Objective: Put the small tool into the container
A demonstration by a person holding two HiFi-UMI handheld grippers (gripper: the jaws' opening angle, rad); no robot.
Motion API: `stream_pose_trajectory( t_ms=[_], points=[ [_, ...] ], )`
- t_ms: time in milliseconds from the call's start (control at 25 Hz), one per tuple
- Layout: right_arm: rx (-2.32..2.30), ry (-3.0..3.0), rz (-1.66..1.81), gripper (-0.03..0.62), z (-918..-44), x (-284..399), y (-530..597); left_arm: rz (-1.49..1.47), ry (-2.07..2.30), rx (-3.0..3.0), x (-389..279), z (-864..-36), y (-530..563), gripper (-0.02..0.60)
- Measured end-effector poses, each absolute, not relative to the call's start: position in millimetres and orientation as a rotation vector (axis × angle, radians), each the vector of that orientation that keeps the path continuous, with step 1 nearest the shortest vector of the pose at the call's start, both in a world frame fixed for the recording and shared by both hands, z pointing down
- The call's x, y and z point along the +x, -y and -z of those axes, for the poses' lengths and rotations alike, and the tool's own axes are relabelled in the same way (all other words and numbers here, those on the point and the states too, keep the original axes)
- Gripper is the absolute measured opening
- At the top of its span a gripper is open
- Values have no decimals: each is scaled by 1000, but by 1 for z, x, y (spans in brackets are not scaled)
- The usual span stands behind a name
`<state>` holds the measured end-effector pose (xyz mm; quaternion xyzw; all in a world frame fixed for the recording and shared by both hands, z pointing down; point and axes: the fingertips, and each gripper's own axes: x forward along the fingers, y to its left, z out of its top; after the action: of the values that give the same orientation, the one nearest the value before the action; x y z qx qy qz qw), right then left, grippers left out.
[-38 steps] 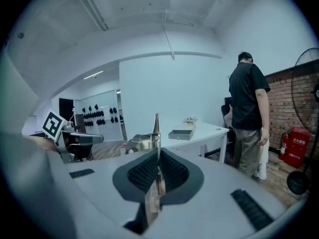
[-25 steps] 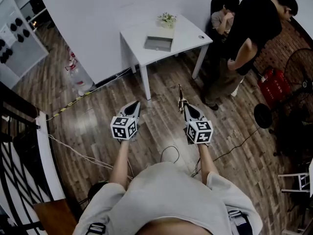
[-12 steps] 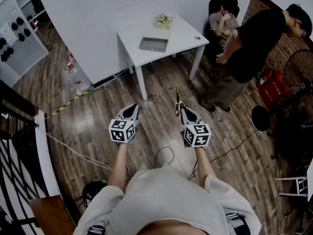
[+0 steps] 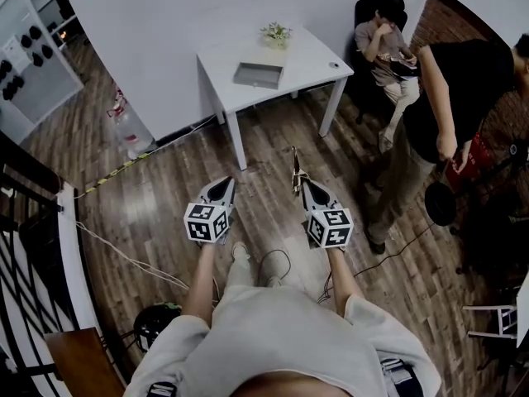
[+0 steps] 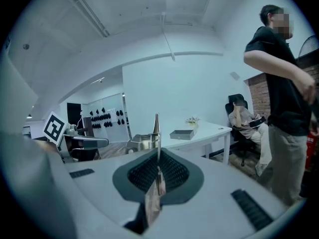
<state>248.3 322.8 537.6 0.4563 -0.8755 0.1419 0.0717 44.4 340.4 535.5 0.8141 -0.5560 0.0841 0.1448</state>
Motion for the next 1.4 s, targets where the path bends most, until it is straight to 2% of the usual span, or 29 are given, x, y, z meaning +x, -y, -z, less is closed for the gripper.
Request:
stream_pose_trajectory(
  t_ms=[360, 920, 1400],
  points=[
    [1361, 2622, -418, 3, -544, 231, -282, -236, 1586, 2341, 30, -547, -297, 11],
    [1417, 2575, -386, 3, -538, 188, -155, -195, 1508, 2376, -8, -550, -157, 11],
    [1450, 2546, -384, 3, -535, 123, -60, -197, 1474, 2404, -72, -541, -52, 11]
  ],
)
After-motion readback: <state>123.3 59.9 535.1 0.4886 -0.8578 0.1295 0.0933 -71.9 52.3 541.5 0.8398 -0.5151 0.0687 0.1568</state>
